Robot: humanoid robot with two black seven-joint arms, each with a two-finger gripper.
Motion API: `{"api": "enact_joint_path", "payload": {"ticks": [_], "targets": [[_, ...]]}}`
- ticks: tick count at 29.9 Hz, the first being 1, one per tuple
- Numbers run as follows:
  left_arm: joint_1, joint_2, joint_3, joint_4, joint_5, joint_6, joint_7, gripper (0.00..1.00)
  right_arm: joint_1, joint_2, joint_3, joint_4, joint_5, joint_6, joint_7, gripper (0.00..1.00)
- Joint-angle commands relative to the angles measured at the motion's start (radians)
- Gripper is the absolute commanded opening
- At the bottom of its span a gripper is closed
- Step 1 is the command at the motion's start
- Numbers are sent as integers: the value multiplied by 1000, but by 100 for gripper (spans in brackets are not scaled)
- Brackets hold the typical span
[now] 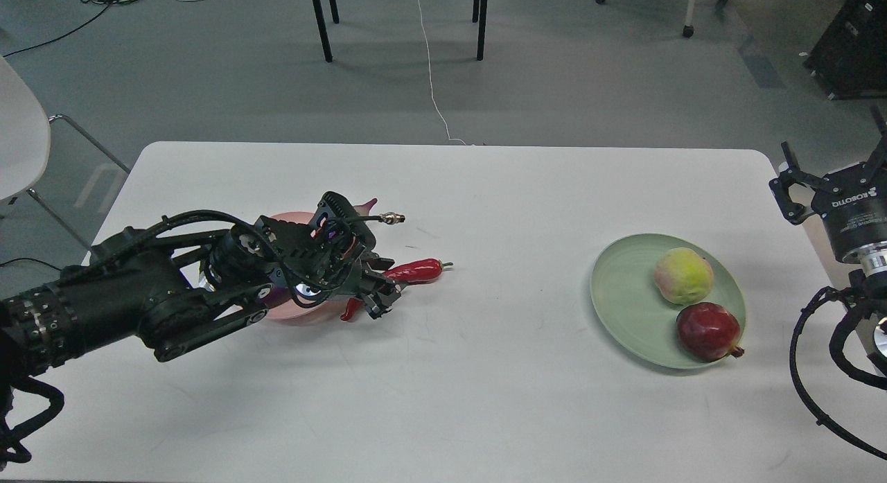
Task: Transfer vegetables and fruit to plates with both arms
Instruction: 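Place the chili pepper onto the pink plate beside the eggplant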
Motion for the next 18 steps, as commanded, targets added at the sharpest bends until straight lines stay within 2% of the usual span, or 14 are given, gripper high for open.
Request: {"api": "enact_joint_path", "payload": {"ticks": [1,4,8,12,16,18], "targets": [[11,0,-2,-3,0,0,1,27,-1,0,1,-5,0,0,0,97],[8,3,-5,-20,-1,4,0,17,-1,0,6,-5,0,0,0,97],[-14,30,-35,-92,-17,58,-6,15,-1,0,7,-3,0,0,0,97],[-43,161,-120,-199,-65,63,-3,16,-1,-2,7,-3,0,0,0,97],[-60,314,-134,-222,-105,61,-16,17,-5,-5,7,-6,0,0,0,97],[-58,382,-134,-216,-118,66,-46,18,-5,-3,7,-5,0,0,0,97]]}}
